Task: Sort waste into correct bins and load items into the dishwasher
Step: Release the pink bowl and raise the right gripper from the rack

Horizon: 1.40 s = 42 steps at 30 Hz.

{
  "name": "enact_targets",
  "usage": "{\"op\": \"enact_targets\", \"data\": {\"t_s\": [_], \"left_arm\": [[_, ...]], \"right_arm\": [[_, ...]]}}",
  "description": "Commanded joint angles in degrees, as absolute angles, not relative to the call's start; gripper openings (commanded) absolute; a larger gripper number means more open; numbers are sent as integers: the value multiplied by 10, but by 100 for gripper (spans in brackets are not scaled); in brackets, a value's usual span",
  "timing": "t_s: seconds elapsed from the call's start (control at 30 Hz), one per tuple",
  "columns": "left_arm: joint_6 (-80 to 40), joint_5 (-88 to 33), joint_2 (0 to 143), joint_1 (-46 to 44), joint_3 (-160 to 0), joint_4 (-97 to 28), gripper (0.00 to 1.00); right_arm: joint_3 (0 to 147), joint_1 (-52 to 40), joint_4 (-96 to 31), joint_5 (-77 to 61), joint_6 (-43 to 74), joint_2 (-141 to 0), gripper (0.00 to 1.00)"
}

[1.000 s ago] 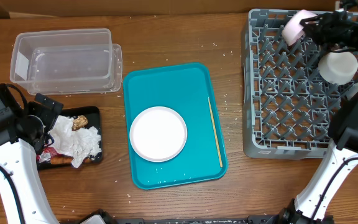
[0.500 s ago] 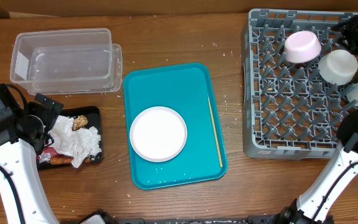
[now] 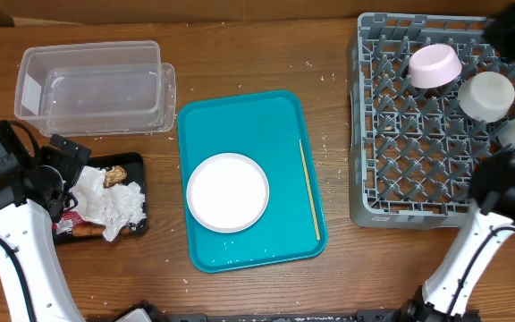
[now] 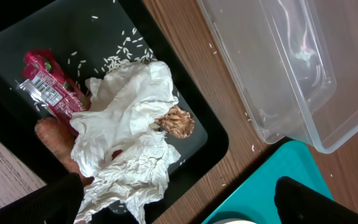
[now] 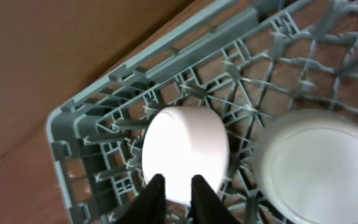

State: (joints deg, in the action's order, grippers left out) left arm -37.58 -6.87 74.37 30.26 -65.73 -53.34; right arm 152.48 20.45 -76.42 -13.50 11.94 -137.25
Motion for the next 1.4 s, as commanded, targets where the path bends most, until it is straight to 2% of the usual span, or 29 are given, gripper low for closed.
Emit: {"op": "enact_targets", "data": {"t_s": [0.0,0.33,0.97,1.37], "left_arm": [[-382,-69,744,303,-667,-533,100],[-381,-69,744,303,-667,-533,100],[-382,-69,744,303,-667,-534,100],[-382,-69,744,303,-667,-533,100]], "right_arm": [[1497,151,-741,-19,98,-1367,11],[1403,109,-659,4,107,-1367,9],[1391,122,-669,-30,106,-1381,4],[1402,124,-678,16,106,-1401,4]]}}
